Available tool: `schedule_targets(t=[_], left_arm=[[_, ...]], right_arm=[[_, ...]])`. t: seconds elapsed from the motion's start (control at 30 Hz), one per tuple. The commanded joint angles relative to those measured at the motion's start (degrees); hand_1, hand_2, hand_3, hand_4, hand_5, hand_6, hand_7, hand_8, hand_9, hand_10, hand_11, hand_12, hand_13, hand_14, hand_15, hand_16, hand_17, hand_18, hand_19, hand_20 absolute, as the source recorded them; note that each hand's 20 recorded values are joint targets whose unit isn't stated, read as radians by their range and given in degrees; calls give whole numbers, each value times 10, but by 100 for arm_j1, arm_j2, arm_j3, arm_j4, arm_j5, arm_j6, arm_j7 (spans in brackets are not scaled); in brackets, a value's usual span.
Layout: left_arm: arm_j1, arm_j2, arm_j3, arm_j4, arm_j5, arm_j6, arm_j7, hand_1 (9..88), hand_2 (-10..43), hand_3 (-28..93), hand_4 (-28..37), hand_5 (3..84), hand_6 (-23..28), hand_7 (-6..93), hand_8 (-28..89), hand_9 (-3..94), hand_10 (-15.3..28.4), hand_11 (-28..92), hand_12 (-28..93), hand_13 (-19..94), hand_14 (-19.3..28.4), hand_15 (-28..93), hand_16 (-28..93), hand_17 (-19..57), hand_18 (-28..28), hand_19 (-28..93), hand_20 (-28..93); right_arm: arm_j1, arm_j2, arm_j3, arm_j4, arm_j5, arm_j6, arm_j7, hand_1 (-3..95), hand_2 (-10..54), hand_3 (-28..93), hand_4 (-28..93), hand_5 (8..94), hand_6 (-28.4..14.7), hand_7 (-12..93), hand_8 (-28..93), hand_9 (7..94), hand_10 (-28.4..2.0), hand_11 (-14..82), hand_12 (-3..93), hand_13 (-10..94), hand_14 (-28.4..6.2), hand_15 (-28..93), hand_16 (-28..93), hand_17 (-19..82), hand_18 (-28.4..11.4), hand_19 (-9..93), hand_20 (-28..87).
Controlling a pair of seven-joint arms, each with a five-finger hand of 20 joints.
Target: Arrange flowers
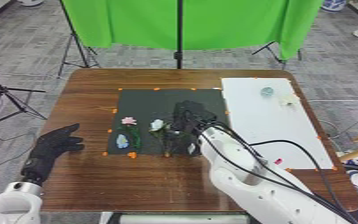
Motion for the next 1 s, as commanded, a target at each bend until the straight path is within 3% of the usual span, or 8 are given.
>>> schedule_targets(t=[0.03,0.27,0.53,0.73,0.83,1.0], left_arm=[[25,-36,2,35,30,-59,-36,274,174,639,-202,439,53,101,-59,510,158,263,140,462,210,339,-23,112,159,261,221],[77,-71,-18,11,31,-16,1,276,175,638,-200,439,53,102,-59,510,158,263,139,462,211,339,-23,112,159,262,221],[119,-87,-56,-34,38,13,-11,275,175,638,-199,439,53,101,-60,509,158,264,139,463,211,338,-24,111,159,262,220],[241,-115,-138,-97,48,59,-12,277,175,637,-200,438,53,101,-60,509,158,264,139,462,210,338,-23,111,159,262,220],[251,-114,-150,-106,50,71,-15,276,175,637,-200,438,53,102,-59,509,159,264,139,462,210,339,-23,111,159,263,220],[244,-124,-132,-118,56,85,-1,275,176,636,-199,438,52,102,-59,510,158,264,139,461,211,339,-23,110,159,263,220]], right_arm=[[49,23,-40,-61,-3,-36,-64,416,-95,644,-154,758,-10,173,31,870,-103,364,270,917,-13,586,371,623,-151,932,590],[105,171,289,-308,132,-45,-41,391,-95,662,-159,749,-5,177,-56,865,-105,363,271,912,-16,586,372,620,-152,932,590],[268,905,1392,-572,8,1065,297,355,-95,659,-150,713,-3,182,-86,816,-120,303,257,876,-36,590,372,594,-160,932,587],[268,1462,2009,-67,5,538,767,316,-95,647,-131,653,-18,149,-78,714,-163,200,242,815,-70,599,362,551,-174,932,577],[373,1612,2077,301,44,-259,1048,294,-95,635,-121,587,-26,117,-70,639,-182,163,246,779,-89,613,363,532,-188,932,572],[508,1594,2016,1044,214,-1040,1417,268,-95,613,-108,509,-37,75,-53,586,-198,137,251,731,-120,622,356,500,-207,932,550]])
